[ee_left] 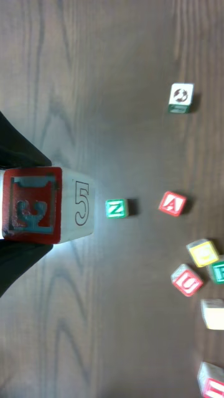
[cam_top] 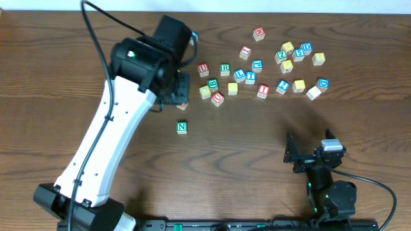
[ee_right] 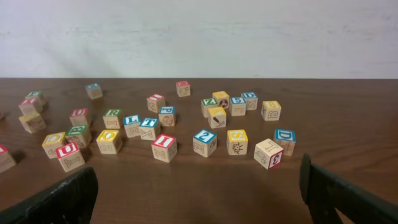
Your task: Spell out NEURIPS
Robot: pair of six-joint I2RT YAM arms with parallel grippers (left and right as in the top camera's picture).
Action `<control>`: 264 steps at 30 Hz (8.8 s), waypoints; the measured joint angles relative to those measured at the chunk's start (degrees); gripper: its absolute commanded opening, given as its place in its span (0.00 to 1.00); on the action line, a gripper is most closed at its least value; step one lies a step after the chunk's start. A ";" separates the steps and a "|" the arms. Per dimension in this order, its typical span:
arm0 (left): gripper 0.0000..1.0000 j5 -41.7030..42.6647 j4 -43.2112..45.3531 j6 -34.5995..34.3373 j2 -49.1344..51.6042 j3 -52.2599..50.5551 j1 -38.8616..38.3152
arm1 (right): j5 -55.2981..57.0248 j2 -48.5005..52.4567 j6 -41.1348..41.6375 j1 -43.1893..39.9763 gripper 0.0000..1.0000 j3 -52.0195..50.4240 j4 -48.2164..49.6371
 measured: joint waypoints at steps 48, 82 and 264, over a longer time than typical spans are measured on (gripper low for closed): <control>0.08 -4.35 48.09 -20.61 -0.04 -47.82 -11.76 | 0.00 0.00 0.00 0.00 0.99 0.00 0.00; 0.08 -6.91 51.89 -20.39 4.72 -47.91 -11.76 | 0.02 0.00 0.00 0.00 0.99 0.00 0.00; 0.73 -7.26 41.33 -15.93 -21.53 -48.78 -11.76 | 0.00 0.00 0.00 0.00 0.99 0.00 0.00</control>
